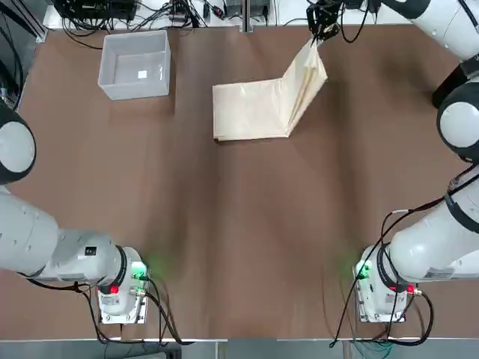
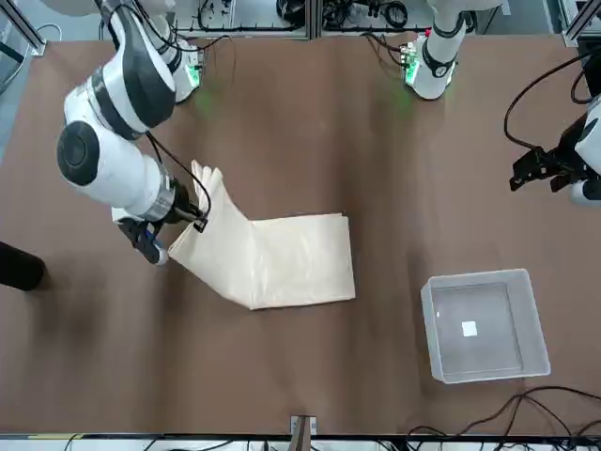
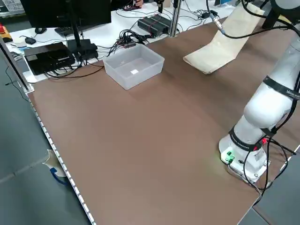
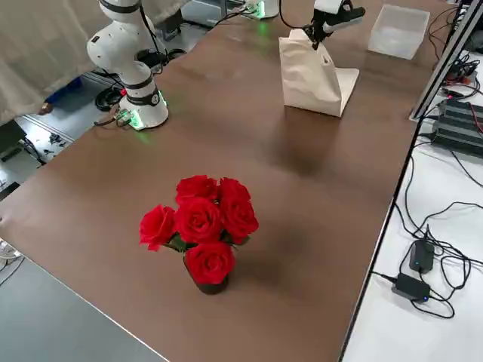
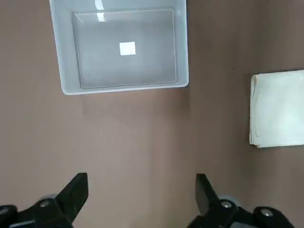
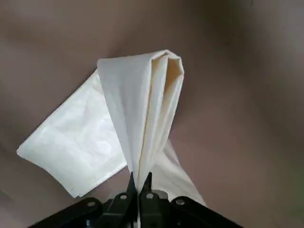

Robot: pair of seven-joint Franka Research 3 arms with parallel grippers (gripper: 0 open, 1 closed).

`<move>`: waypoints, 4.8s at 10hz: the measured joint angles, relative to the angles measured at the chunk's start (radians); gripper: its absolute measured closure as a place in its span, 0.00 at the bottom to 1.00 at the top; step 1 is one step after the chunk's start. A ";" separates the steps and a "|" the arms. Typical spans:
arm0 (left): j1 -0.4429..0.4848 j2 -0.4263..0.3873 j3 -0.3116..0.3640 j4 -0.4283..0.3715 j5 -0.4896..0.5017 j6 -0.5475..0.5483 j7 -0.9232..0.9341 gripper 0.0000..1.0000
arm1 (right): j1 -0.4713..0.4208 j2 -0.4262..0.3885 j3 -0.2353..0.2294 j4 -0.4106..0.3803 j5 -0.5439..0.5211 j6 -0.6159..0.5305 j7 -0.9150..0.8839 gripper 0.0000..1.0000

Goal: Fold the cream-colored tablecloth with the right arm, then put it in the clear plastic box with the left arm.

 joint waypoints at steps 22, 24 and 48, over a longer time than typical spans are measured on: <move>0.002 0.005 0.001 0.000 0.000 0.000 0.000 0.00 | 0.028 0.188 0.309 -0.015 -0.366 0.102 0.371 0.96; 0.002 0.008 0.001 0.000 0.000 0.000 -0.001 0.00 | 0.045 0.205 0.310 -0.015 -0.401 0.102 0.372 0.96; 0.003 0.008 0.000 0.000 0.000 0.000 -0.001 0.00 | 0.135 0.378 0.350 0.037 -0.538 0.347 0.125 0.96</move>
